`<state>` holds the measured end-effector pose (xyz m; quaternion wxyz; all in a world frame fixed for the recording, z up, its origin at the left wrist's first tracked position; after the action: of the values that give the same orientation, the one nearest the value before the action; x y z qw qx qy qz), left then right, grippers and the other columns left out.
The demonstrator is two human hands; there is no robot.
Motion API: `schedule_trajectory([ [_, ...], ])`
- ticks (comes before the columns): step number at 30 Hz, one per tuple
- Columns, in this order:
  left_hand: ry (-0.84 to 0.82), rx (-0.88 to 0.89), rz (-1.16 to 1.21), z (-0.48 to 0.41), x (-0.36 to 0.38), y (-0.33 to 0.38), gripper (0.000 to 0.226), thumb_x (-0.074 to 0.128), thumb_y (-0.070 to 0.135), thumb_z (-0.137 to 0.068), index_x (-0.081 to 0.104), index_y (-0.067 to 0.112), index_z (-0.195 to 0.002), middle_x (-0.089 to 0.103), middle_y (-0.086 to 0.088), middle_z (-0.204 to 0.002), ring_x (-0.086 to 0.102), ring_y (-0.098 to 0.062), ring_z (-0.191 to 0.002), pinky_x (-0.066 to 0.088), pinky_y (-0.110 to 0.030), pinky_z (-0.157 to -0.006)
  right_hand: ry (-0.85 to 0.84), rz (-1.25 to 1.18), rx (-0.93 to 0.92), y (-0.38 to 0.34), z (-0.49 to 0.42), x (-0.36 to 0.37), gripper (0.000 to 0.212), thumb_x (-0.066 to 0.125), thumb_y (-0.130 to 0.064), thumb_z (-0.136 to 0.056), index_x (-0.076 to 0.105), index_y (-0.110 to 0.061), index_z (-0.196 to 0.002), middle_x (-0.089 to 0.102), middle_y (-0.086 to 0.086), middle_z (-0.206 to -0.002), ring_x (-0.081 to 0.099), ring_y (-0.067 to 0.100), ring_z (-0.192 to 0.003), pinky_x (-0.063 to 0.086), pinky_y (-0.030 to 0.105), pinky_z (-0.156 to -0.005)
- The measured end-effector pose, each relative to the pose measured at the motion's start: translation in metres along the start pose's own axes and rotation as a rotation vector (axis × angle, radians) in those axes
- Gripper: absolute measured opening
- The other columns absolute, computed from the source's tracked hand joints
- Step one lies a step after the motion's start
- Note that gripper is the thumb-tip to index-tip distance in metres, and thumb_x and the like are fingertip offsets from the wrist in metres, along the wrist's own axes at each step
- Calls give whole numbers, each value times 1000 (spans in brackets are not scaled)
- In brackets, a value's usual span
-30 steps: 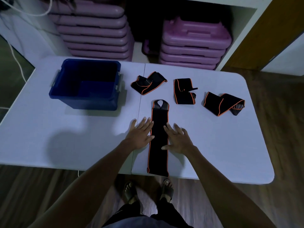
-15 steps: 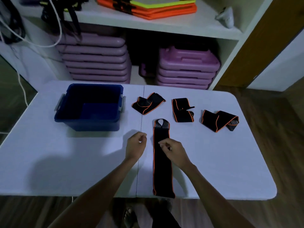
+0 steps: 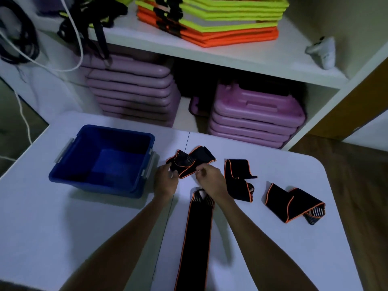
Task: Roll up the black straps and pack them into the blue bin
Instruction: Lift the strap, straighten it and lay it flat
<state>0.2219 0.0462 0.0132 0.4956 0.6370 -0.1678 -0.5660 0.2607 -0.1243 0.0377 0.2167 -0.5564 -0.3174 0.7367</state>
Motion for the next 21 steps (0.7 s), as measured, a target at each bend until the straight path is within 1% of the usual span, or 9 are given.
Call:
schedule_trajectory([
  [3, -24, 92, -145, -24, 8, -3, 45, 53, 8, -88, 48, 13, -132, 57, -12, -127, 54, -30, -115, 48, -43, -94, -29, 129, -4, 1, -32, 10, 45, 63, -29, -86, 53, -22, -129, 58, 0, -128, 57, 21, -114, 48, 37, -88],
  [6, -65, 178, -307, -42, 14, -1, 60, 57, 4, -81, 44, 24, -137, 50, -10, -136, 48, -32, -120, 45, -49, -96, -107, 320, -38, 2, -51, 25, 63, 66, -33, -83, 42, -24, -141, 49, 5, -133, 49, 28, -122, 47, 41, -88],
  [8, -76, 226, -383, -48, 16, 5, 61, 57, 0, -76, 51, 24, -131, 54, -11, -131, 52, -34, -113, 49, -48, -88, -131, 381, -57, 5, -60, 32, 61, 67, -35, -83, 44, -28, -140, 50, 6, -129, 48, 29, -120, 48, 41, -87],
  [10, -70, 277, -396, -52, 15, 13, 46, 56, -5, -74, 66, 17, -113, 64, -13, -112, 58, -34, -98, 52, -46, -77, -99, 383, -75, 4, -65, 35, 51, 66, -35, -84, 52, -31, -133, 52, 4, -123, 49, 28, -116, 48, 39, -84],
  [12, -63, 308, -406, -56, 14, 19, 28, 57, -4, -75, 71, 10, -96, 68, -15, -96, 60, -34, -88, 51, -44, -73, -47, 339, -85, 4, -69, 36, 40, 65, -34, -85, 60, -31, -125, 54, 2, -118, 50, 25, -113, 49, 37, -81],
  [14, -21, 314, -364, -57, 9, 25, 20, 59, 6, -78, 72, 12, -92, 70, -14, -91, 62, -32, -84, 50, -42, -74, -39, 246, -62, 8, -70, 38, 36, 65, -36, -84, 64, -30, -120, 55, -1, -119, 50, 20, -112, 49, 36, -82],
  [16, 36, 299, -255, -57, 1, 32, 17, 60, 17, -80, 72, 13, -90, 71, -12, -88, 62, -29, -82, 49, -41, -75, -18, 11, -33, 8, -71, 37, 30, 67, -34, -84, 68, -24, -113, 57, -4, -118, 53, 13, -108, 48, 34, -84],
  [19, 120, 302, -32, -54, -15, 50, 12, 68, 17, -80, 69, 13, -92, 68, -5, -91, 58, -20, -89, 46, -35, -82, -2, -610, 40, -3, -64, 22, 8, 65, -14, -88, 70, -8, -90, 66, -6, -83, 59, 1, -76, 44, 22, -73],
  [21, 77, 270, 126, -55, -22, 58, 19, 69, 18, -82, 65, 17, -100, 62, 5, -99, 52, -10, -95, 40, -22, -85, -28, -793, 61, -17, -61, 7, 8, 62, -12, -90, 66, -12, -83, 65, -13, -66, 59, 3, -67, 45, 22, -69],
])
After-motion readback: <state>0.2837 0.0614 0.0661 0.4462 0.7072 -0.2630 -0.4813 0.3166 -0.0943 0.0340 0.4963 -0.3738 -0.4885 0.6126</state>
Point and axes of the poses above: each hand's wrist, its own z-axis away from the middle knuckle, its own x-axis out of the palm, y = z × x, the point moved 7 cm from there along -z, towards the middle knuckle
